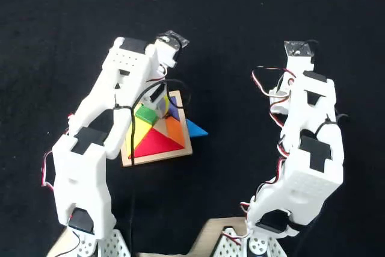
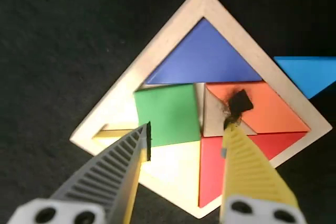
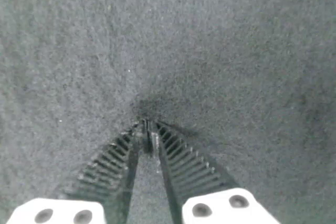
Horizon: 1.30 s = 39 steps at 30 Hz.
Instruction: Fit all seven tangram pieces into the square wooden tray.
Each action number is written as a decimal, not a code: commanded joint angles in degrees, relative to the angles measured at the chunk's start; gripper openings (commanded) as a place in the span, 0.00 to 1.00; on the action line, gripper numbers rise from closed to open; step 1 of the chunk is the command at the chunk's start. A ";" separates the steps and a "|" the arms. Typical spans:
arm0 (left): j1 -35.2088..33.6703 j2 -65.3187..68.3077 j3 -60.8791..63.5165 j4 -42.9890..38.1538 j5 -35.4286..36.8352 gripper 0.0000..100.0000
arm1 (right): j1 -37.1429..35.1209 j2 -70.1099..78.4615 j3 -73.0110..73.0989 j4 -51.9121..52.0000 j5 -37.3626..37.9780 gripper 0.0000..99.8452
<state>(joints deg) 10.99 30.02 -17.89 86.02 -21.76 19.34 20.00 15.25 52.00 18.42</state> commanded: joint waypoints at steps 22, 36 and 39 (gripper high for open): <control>-6.81 9.23 -12.35 2.55 -8.09 0.13 | -2.11 -2.42 0.13 -0.79 0.53 0.01; -5.41 9.41 -13.76 3.96 -5.63 0.13 | -2.11 -2.42 0.13 -0.79 0.53 0.01; -4.79 9.23 -13.32 4.66 -5.27 0.13 | -2.11 -2.42 0.13 -0.79 0.53 0.01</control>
<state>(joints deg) 5.45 40.48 -28.18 89.54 -27.82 19.34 20.00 15.25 52.00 18.42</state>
